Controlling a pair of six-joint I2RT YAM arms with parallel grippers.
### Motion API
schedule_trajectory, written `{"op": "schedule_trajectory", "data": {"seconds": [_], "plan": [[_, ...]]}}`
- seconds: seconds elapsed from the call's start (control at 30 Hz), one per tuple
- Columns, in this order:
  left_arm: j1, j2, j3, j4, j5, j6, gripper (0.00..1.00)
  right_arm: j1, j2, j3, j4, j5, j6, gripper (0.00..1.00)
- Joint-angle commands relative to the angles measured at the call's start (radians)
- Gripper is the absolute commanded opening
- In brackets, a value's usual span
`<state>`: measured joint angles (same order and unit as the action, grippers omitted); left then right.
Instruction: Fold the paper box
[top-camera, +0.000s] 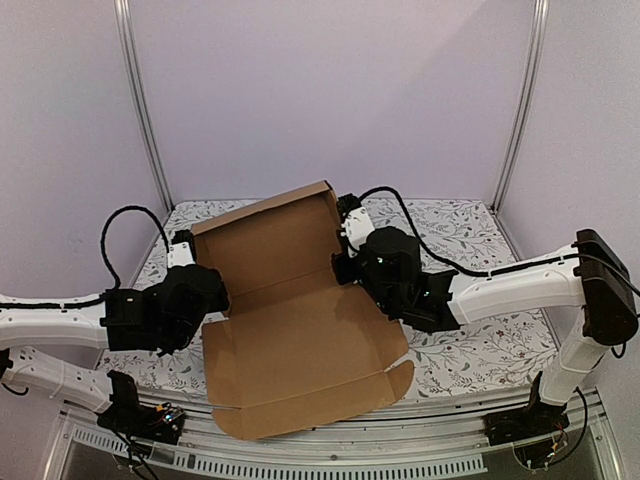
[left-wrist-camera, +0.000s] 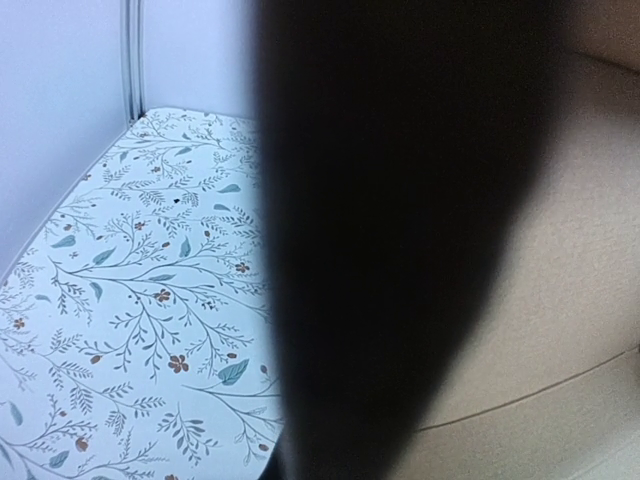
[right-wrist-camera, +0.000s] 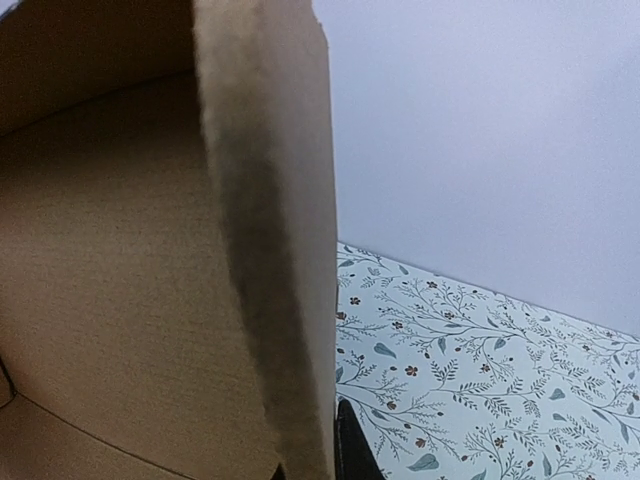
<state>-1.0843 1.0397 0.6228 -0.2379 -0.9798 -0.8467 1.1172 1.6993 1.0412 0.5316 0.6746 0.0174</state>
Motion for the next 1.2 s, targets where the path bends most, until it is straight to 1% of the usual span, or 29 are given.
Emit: {"op": "schedule_trajectory", "data": {"seconds": [0.0,0.03,0.1,0.4,0.47,0.67,0.73,0.77,0.83,0.93,1.0,1.17], "plan": [[-0.017,0.022,0.035,0.026,0.087,0.02,0.0,0.034,0.014,0.043,0.038,-0.092,0.045,0.0],[-0.016,0.025,0.036,0.027,0.087,0.019,0.0,0.038,0.016,0.045,0.038,-0.084,0.049,0.0],[-0.016,0.033,0.041,0.026,0.087,0.017,0.05,0.044,0.024,0.047,0.038,-0.075,0.05,0.0],[-0.013,0.036,0.048,0.011,0.092,0.011,0.35,0.051,0.037,0.042,0.038,-0.024,0.048,0.0],[-0.012,0.034,0.046,0.005,0.095,0.005,0.4,0.05,0.041,0.041,0.036,-0.008,0.046,0.0],[-0.012,0.002,0.042,-0.053,0.115,-0.017,0.53,0.049,0.065,0.056,0.021,0.05,0.025,0.0],[-0.012,-0.023,0.04,-0.083,0.124,-0.017,0.56,0.041,0.074,0.061,0.018,0.059,0.009,0.0],[-0.011,-0.035,0.04,-0.101,0.126,-0.018,0.59,0.034,0.078,0.06,0.016,0.055,0.006,0.0],[-0.01,-0.069,0.036,-0.135,0.132,-0.018,0.62,0.02,0.08,0.058,0.013,0.044,0.009,0.0],[-0.005,-0.118,0.03,-0.181,0.158,0.0,0.64,-0.009,0.084,0.054,0.008,0.017,0.01,0.0],[0.0,-0.144,0.029,-0.224,0.189,0.016,0.67,-0.028,0.084,0.049,0.008,-0.013,0.009,0.0],[0.004,-0.229,0.035,-0.308,0.271,0.049,0.69,-0.085,0.095,0.026,0.019,-0.095,0.012,0.0]]}}
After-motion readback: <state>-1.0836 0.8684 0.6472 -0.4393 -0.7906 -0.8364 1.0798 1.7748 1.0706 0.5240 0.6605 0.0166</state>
